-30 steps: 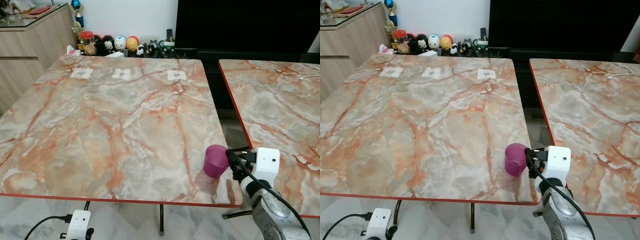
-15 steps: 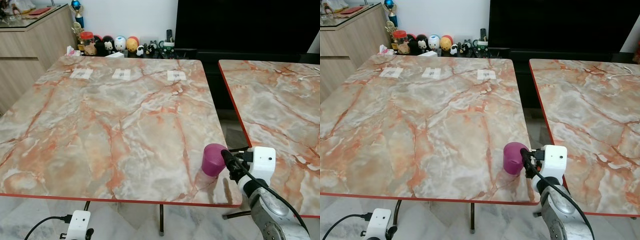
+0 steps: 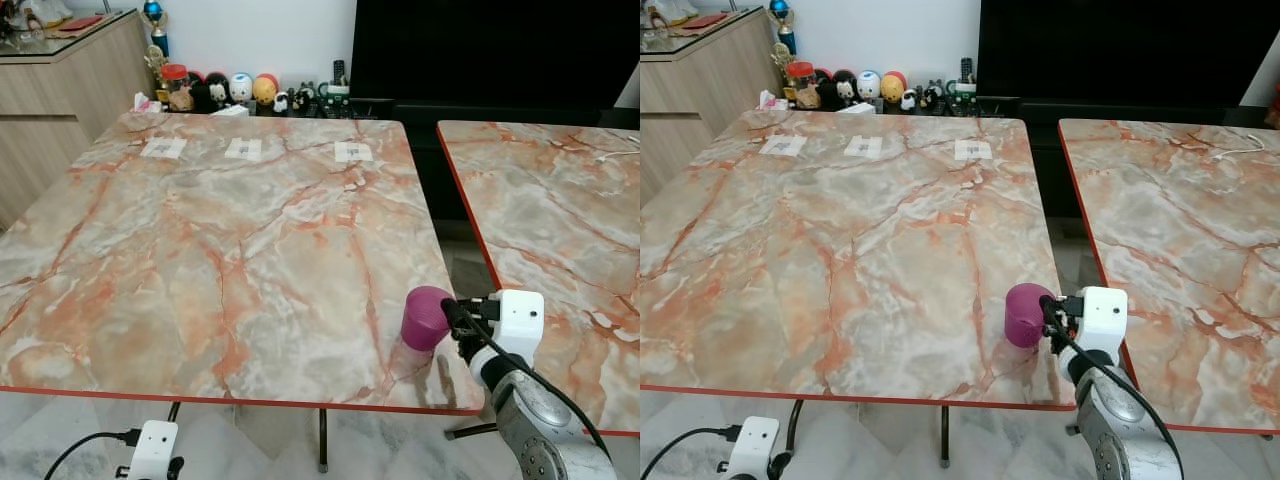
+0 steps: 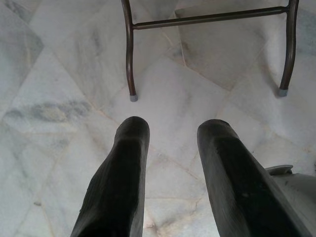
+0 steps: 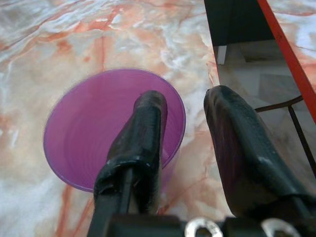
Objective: Setting the table
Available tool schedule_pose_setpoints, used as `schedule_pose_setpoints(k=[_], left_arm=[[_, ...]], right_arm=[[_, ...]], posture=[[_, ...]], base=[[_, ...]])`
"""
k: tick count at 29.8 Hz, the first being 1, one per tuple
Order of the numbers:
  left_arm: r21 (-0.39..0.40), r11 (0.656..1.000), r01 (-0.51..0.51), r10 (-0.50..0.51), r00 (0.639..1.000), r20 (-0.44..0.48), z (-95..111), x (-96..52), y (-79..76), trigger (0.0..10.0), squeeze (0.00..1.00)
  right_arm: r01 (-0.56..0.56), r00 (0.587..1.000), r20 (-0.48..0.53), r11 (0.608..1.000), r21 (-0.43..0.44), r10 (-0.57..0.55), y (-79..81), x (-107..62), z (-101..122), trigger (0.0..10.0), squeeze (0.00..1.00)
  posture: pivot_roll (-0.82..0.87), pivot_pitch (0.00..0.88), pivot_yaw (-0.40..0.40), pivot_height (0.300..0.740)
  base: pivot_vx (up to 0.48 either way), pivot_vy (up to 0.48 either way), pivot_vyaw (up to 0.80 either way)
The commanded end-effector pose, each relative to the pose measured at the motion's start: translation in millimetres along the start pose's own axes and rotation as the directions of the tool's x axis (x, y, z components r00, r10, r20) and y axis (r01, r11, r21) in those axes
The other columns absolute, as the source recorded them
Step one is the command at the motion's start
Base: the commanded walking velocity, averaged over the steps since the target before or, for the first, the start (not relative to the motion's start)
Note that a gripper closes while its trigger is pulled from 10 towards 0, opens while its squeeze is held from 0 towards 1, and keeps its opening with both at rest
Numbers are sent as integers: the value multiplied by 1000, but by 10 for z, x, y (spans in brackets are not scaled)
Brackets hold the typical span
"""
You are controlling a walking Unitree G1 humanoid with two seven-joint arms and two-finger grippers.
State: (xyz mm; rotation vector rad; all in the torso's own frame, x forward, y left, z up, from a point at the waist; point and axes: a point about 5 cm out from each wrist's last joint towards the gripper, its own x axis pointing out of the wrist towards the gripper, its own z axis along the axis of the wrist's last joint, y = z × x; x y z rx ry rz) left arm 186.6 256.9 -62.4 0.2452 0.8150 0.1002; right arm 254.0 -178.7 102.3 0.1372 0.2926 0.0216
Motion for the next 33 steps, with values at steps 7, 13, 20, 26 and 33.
schedule_pose_setpoints(k=[7,13,20,26,33], left_arm=[[18,1000,2,-2,1000,0,-8,-6,31,10000,0],[30,1000,6,-6,1000,1,2,-2,31,10000,0],[44,999,10,-10,1000,-1,3,-2,31,10000,0],[50,999,12,-12,1000,-2,-3,-4,26,10000,0],[50,999,14,-14,1000,-1,-15,-7,-3,10000,0]], right_arm=[[13,995,-96,1000,-12,-14,-11,20,-152,0,0],[17,996,-92,1000,-8,-17,-5,31,-149,0,0],[22,997,-74,1000,-5,-22,-3,49,-119,0,0],[27,998,-52,1000,-4,-27,4,58,-88,0,0],[72,969,235,997,38,-79,28,64,272,0,0]], posture=[[145,3,-29,740],[146,3,-29,740],[146,3,-29,740],[146,3,-29,740],[135,0,-32,740]], base=[[0,0,0],[0,0,0],[0,0,0],[0,0,0],[0,0,0]])
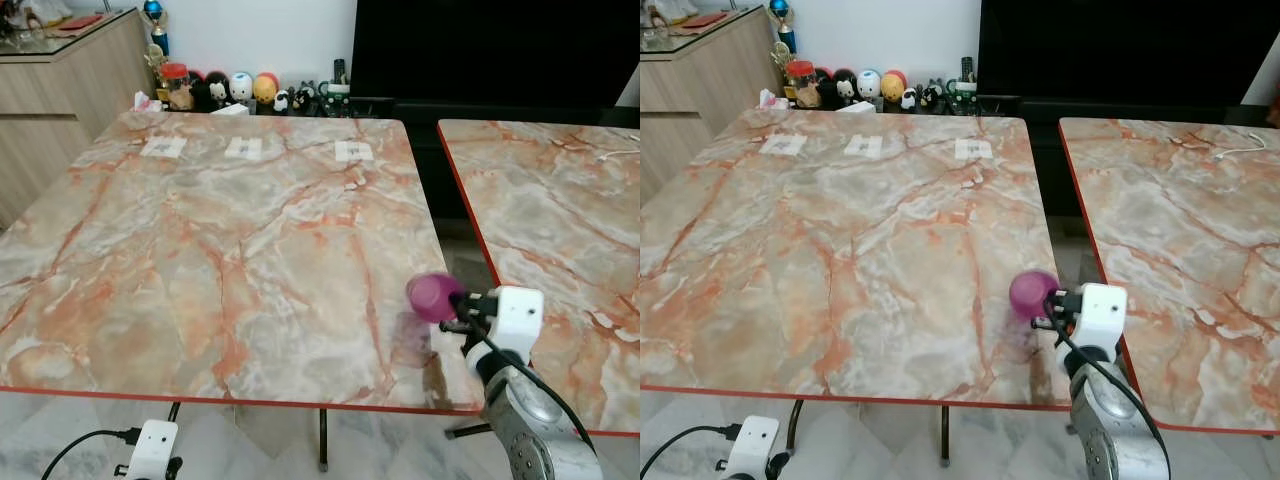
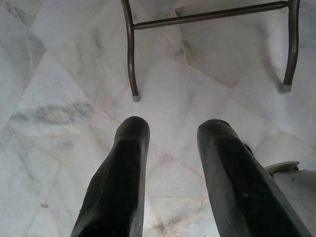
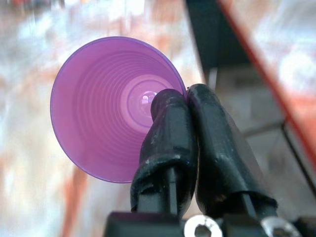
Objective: Setting the table
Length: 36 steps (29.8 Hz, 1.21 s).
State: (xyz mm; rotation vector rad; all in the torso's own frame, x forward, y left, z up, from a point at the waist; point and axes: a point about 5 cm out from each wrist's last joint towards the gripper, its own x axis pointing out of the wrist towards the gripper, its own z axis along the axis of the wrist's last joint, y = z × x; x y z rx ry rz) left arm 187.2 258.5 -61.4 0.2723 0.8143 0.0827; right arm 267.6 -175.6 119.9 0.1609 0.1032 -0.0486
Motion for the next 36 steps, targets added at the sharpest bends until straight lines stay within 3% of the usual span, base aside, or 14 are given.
schedule_pose_setpoints(k=[1,5,6,7,8,16,25,36], left_arm=[[17,1000,10,-10,1000,-3,-22,-6,-34,10000,0],[7,1000,15,-15,1000,-8,-27,-4,-68,10000,0],[-3,1000,14,-14,1000,-9,-29,-4,-75,10000,0],[-9,1000,13,-13,1000,-8,-29,-4,-79,10000,0],[-25,1000,11,-11,1000,-7,-33,-5,-91,10000,0],[-12,1000,25,-25,1000,-15,-48,-7,-162,10000,0],[-8,999,32,-33,999,-22,-74,-14,-208,10000,0],[-3,1000,30,-30,999,-38,-129,-33,-127,10000,0]], right_arm=[[59,995,84,998,-26,-57,-53,-2,106,0,0],[152,973,186,987,-54,-139,-119,-13,187,0,0],[163,968,202,985,-52,-150,-128,-13,200,4078,0],[170,965,213,984,-52,-155,-133,-13,209,4078,0],[170,961,231,984,-59,-152,-133,-9,233,10000,0],[160,950,278,986,-44,-141,-117,29,285,10000,0],[168,935,326,984,-54,-142,-135,19,326,10000,0],[204,917,361,977,-55,-171,-221,13,374,10000,0]], posture=[[133,1,-34,740],[121,4,-38,740],[121,4,-38,740],[121,4,-38,740],[115,5,-41,740],[109,0,-48,740],[102,0,-48,740],[100,0,-45,740]], base=[[0,0,0],[0,0,0],[0,0,0],[0,0,0],[0,0,0],[0,-40,0],[0,-480,0],[0,-480,0]])
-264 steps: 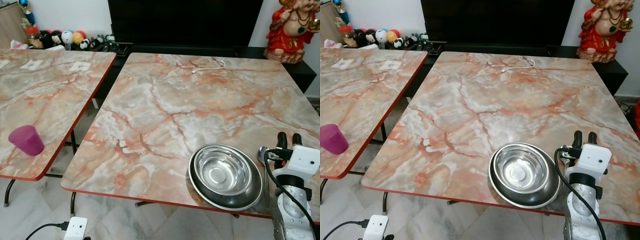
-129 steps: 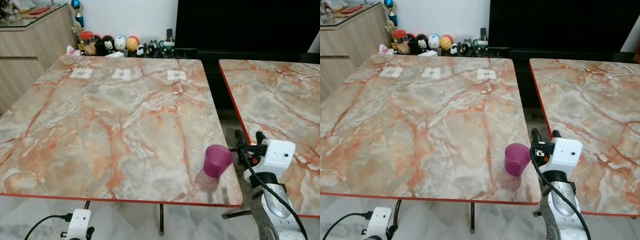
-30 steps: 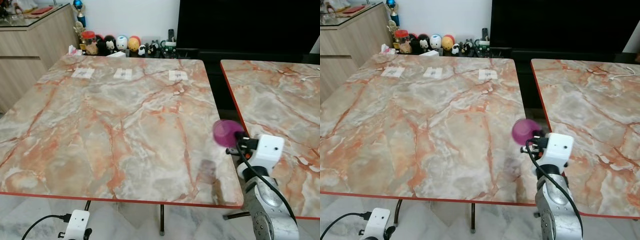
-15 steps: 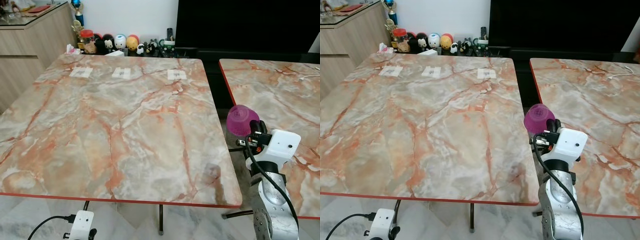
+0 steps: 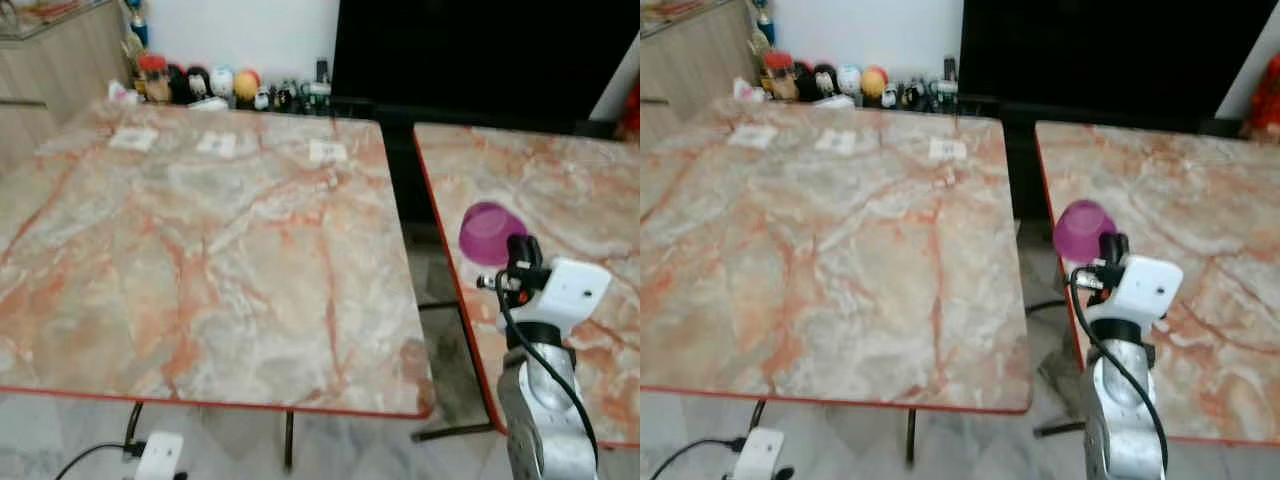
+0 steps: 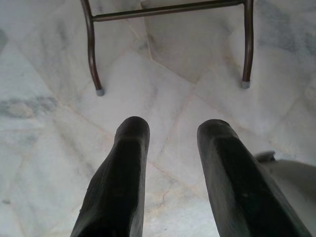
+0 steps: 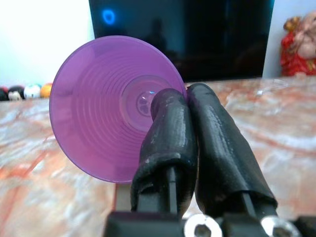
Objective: Setting the table
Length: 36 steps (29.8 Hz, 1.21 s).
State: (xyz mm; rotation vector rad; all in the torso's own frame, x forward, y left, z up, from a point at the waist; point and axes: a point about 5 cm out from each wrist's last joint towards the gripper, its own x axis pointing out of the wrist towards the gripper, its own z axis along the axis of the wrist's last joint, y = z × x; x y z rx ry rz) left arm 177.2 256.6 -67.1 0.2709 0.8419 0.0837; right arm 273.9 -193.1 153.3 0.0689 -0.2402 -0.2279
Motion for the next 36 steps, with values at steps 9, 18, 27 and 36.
schedule_pose_setpoints(k=[9,18,27,36], left_arm=[[2,1000,29,-29,1000,-9,-15,2,-109,10000,0],[-9,1000,12,-12,1000,-10,-14,2,-65,10000,0],[-2,1000,8,-8,1000,-11,-1,5,-16,10000,0],[-6,1000,17,-17,1000,0,76,32,-45,10000,0]], right_arm=[[63,998,18,998,-24,-62,-190,7,16,10000,0],[145,989,14,988,54,-146,-264,41,16,10000,0],[199,980,-35,979,39,-198,-374,136,58,10000,0],[298,933,-207,954,-23,-296,-632,601,205,10000,0]], posture=[[103,0,-42,740],[108,0,-32,740],[80,0,-4,740],[46,0,7,740]], base=[[0,-480,0],[0,-302,0],[0,0,0],[0,0,0]])
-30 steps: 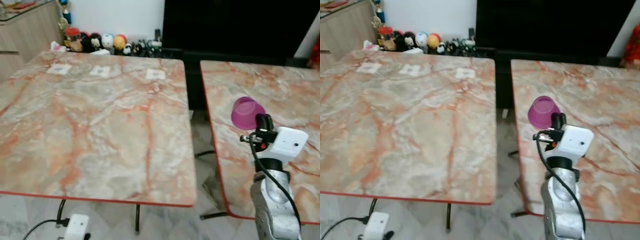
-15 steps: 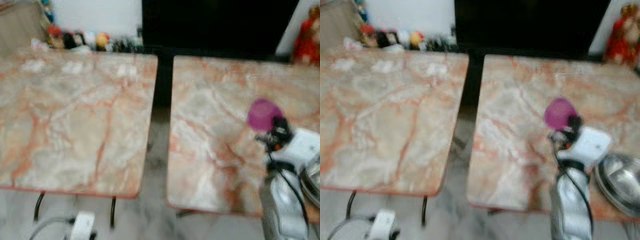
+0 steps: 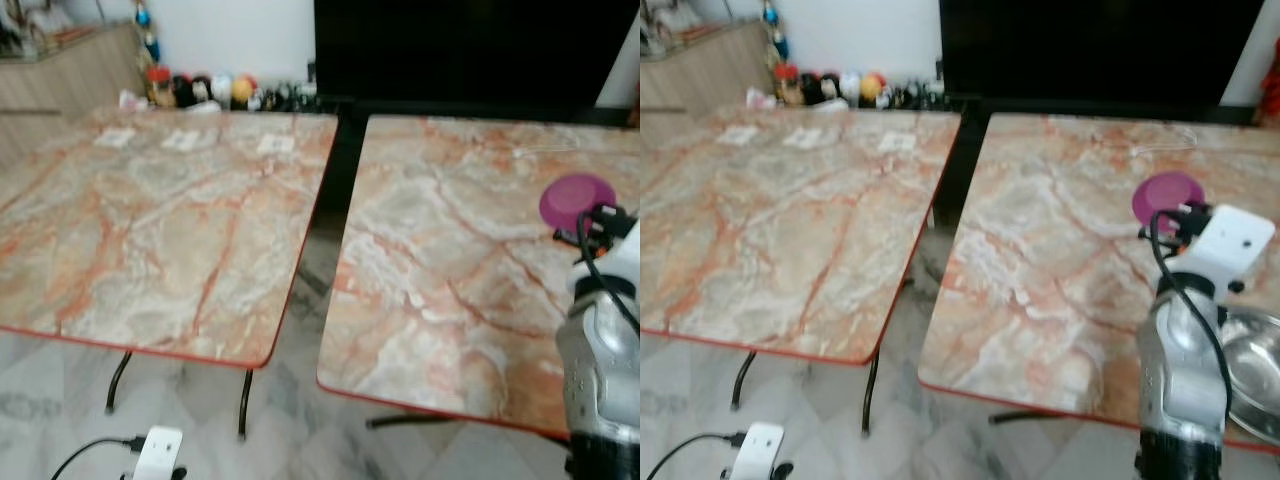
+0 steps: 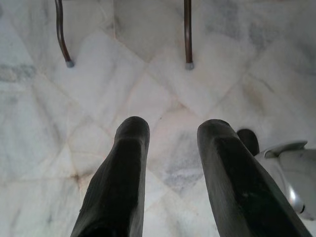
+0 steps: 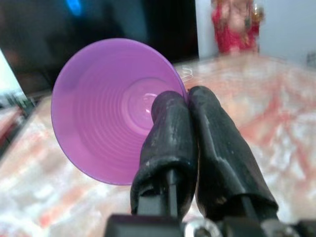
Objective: Setting the table
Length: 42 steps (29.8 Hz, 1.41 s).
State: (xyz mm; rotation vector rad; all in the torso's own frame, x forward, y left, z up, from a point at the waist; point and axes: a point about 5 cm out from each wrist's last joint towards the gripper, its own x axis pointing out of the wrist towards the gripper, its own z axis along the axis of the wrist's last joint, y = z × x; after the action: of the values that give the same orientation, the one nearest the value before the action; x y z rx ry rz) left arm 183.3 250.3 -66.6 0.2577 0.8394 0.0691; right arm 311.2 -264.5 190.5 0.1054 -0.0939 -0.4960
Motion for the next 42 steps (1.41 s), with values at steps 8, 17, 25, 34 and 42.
schedule_pose_setpoints(k=[8,17,25,34,42], left_arm=[[-4,1000,-1,1,1000,1,46,18,-10,10000,0],[7,1000,12,-12,1000,0,45,19,-33,10000,0],[6,1000,14,-14,1000,-11,-21,-1,-63,10000,0],[7,1000,26,-26,1000,-11,-35,-4,-105,10000,0],[9,1000,22,-22,1000,-9,-26,-3,-84,10000,0]], right_arm=[[91,961,-275,967,237,-23,-64,119,-114,10000,0],[109,938,-347,963,248,-17,-45,74,-116,10000,0],[138,913,-404,972,188,-52,-165,-42,-162,10000,0],[157,889,-456,961,229,-37,-132,-138,-256,10000,0],[181,880,-472,954,238,-49,-146,-163,-308,10000,0]], posture=[[36,0,0,740],[40,1,-11,740],[39,0,-18,740],[44,0,-23,740],[52,0,-26,740]], base=[[0,0,0],[0,0,0],[0,0,0],[0,0,0],[0,0,0]])
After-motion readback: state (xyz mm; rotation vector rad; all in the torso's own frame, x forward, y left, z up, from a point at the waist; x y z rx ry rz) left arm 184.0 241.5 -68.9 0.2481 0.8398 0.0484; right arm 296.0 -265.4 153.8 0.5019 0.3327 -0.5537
